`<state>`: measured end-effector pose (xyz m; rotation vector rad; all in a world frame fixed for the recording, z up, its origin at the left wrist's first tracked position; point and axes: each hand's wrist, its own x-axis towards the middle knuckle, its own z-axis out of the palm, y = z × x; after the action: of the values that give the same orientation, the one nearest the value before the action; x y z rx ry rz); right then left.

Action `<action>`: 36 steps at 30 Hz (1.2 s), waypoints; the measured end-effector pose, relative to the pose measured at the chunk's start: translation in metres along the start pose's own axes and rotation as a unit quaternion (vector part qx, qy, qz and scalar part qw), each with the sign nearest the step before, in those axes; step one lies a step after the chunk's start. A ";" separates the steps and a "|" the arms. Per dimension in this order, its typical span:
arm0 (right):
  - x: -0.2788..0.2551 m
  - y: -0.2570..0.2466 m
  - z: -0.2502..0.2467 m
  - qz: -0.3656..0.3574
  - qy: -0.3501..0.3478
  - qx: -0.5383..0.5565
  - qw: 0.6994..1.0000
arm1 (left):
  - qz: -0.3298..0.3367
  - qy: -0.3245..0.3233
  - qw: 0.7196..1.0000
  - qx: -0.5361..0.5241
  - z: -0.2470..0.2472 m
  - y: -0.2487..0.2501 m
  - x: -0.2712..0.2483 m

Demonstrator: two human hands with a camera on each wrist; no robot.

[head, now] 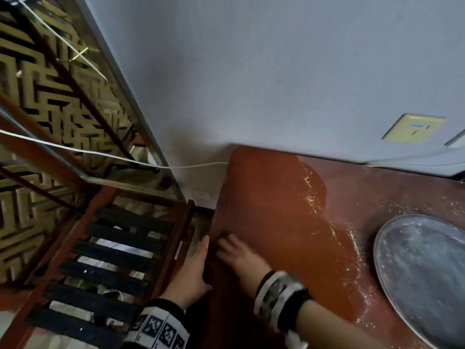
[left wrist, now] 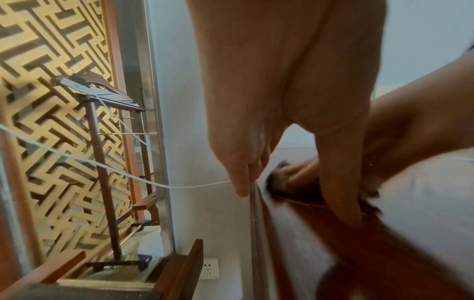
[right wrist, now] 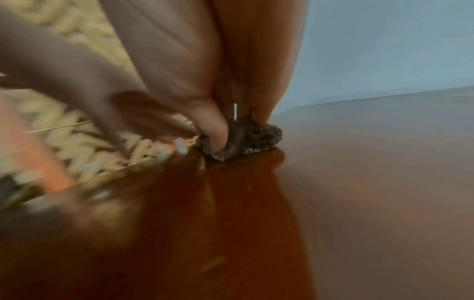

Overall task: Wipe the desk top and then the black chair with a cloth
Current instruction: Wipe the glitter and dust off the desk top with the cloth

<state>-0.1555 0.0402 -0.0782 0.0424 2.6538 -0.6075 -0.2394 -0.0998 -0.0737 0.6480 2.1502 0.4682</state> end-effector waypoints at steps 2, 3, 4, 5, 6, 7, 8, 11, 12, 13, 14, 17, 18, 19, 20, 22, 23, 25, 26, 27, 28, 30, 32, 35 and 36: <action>-0.001 -0.029 0.035 -0.065 -0.017 -0.037 0.997 | -0.019 -0.015 0.999 0.022 -0.004 -0.001 -0.001; -0.003 -0.033 0.043 -0.076 -0.025 -0.056 0.995 | -0.037 -0.039 0.997 0.045 -0.007 -0.001 -0.002; -0.004 -0.032 0.049 -0.091 -0.015 -0.075 0.993 | -0.055 -0.061 0.994 0.067 -0.011 -0.001 -0.004; -0.005 -0.029 0.048 -0.107 0.000 -0.083 0.991 | -0.068 -0.073 0.992 0.080 -0.014 0.000 -0.005; -0.007 -0.024 0.042 -0.116 0.016 -0.083 0.990 | -0.072 -0.074 0.991 0.087 -0.017 0.001 -0.006; -0.010 -0.019 0.030 -0.118 0.015 -0.081 0.990 | -0.071 -0.070 0.991 0.092 -0.019 0.003 -0.006; -0.010 -0.011 0.021 -0.121 0.016 -0.079 0.989 | -0.068 -0.065 0.991 0.097 -0.022 0.008 -0.006; 0.001 0.038 -0.001 -0.073 0.042 -0.028 0.996 | -0.040 -0.032 0.996 0.078 -0.025 0.023 0.000; 0.000 0.057 -0.011 -0.004 0.066 0.009 0.998 | -0.023 -0.021 0.998 0.062 -0.024 0.030 0.003; -0.004 0.078 -0.021 0.071 0.092 0.034 0.993 | -0.003 -0.011 0.998 0.054 -0.022 0.037 0.007; -0.010 0.097 -0.029 0.132 0.117 0.046 0.983 | 0.019 -0.005 0.998 0.053 -0.018 0.046 0.013; -0.030 0.145 -0.042 0.247 0.155 0.059 0.955 | 0.086 0.001 0.994 0.061 0.002 0.076 0.039; -0.036 0.161 -0.044 0.271 0.158 0.062 0.948 | 0.105 0.004 0.992 0.075 0.010 0.086 0.049; -0.042 0.177 -0.047 0.292 0.160 0.062 0.941 | 0.118 0.004 0.988 0.096 0.017 0.096 0.059; -0.047 0.192 -0.051 0.314 0.158 0.064 0.934 | 0.125 0.004 0.985 0.120 0.022 0.105 0.068; -0.058 0.220 -0.063 0.360 0.146 0.073 0.919 | 0.130 0.006 0.979 0.158 0.026 0.119 0.086; -0.061 0.230 -0.070 0.383 0.137 0.080 0.910 | 0.128 0.012 0.977 0.170 0.027 0.125 0.094; -0.062 0.236 -0.081 0.411 0.123 0.082 0.899 | 0.120 0.025 0.976 0.182 0.026 0.134 0.107; -0.057 0.231 -0.083 0.404 0.122 0.074 0.903 | 0.118 0.032 0.975 0.185 0.025 0.138 0.113; -0.049 0.221 -0.082 0.379 0.118 0.063 0.916 | 0.117 0.040 0.974 0.189 0.025 0.143 0.120; -0.038 0.205 -0.079 0.333 0.110 0.053 0.935 | 0.117 0.048 0.973 0.192 0.025 0.149 0.127; -0.015 0.173 -0.070 0.225 0.082 0.040 0.970 | 0.112 0.062 0.974 0.187 0.025 0.161 0.141; 0.004 0.165 -0.070 0.159 0.057 0.026 0.985 | 0.100 0.078 0.979 0.162 0.025 0.172 0.152; 0.007 0.212 -0.085 0.185 0.079 0.042 0.979 | 0.087 0.098 0.981 0.145 0.027 0.177 0.160; 0.001 0.233 -0.091 0.221 0.113 0.054 0.967 | 0.085 0.099 0.981 0.142 0.028 0.176 0.162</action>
<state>-0.1634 0.2890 -0.0998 0.7560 2.6868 -0.6202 -0.2523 0.1393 -0.0954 0.9858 2.3864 0.3280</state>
